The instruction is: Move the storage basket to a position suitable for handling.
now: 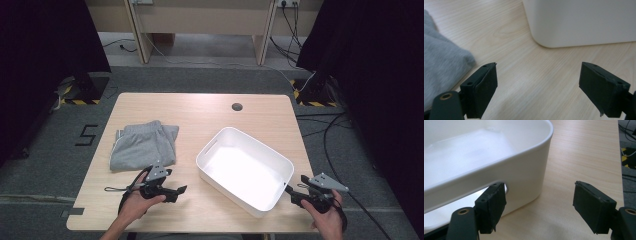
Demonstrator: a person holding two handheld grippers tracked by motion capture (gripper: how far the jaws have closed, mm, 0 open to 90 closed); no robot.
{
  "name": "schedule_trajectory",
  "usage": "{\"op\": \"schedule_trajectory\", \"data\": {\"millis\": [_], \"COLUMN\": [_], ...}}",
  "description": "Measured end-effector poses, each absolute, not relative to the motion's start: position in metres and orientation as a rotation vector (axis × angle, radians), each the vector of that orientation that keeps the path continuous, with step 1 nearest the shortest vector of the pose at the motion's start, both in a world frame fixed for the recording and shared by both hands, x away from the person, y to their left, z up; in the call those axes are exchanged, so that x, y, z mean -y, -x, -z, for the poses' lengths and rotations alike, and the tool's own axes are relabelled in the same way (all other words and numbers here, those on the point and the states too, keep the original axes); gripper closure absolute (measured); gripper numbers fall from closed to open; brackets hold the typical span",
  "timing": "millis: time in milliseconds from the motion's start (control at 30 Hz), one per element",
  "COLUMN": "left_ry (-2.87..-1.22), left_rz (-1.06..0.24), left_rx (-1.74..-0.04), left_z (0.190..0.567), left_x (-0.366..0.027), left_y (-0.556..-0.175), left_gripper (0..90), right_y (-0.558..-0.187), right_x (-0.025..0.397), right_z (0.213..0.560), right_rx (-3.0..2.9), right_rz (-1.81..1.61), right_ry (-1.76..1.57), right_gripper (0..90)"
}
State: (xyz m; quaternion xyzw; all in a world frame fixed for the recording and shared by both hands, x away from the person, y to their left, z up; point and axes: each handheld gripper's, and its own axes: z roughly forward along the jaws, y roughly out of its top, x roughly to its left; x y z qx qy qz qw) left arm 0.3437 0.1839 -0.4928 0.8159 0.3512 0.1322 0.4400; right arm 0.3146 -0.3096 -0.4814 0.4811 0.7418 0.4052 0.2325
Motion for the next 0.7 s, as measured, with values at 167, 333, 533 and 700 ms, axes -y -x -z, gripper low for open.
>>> {"op": "schedule_trajectory", "data": {"millis": [167,333,533,700], "left_ry": [-2.032,-2.03,-2.023,-2.027], "left_rz": [-0.319,-0.319,-0.317,-0.336], "left_rx": [-0.863,-0.862,-0.855,-0.856], "left_z": [0.494,0.493,0.49,0.491], "left_x": [-0.175,-0.171,-0.165,-0.159], "left_y": [-0.35,-0.355,-0.362,-0.368], "left_gripper": [14.7,14.7,14.8,14.8], "right_y": [-0.334,-0.362,-0.389,-0.416], "right_x": [0.31,0.305,0.301,0.294], "right_z": [0.482,0.48,0.48,0.481], "right_rx": [-2.049,-2.07,-2.092,-2.1], "right_rz": [-1.125,-1.105,-1.098,-1.116], "right_ry": [-1.31,-1.283,-1.283,-1.28], "right_gripper": [26.7,26.3,25.6,25.6]}}
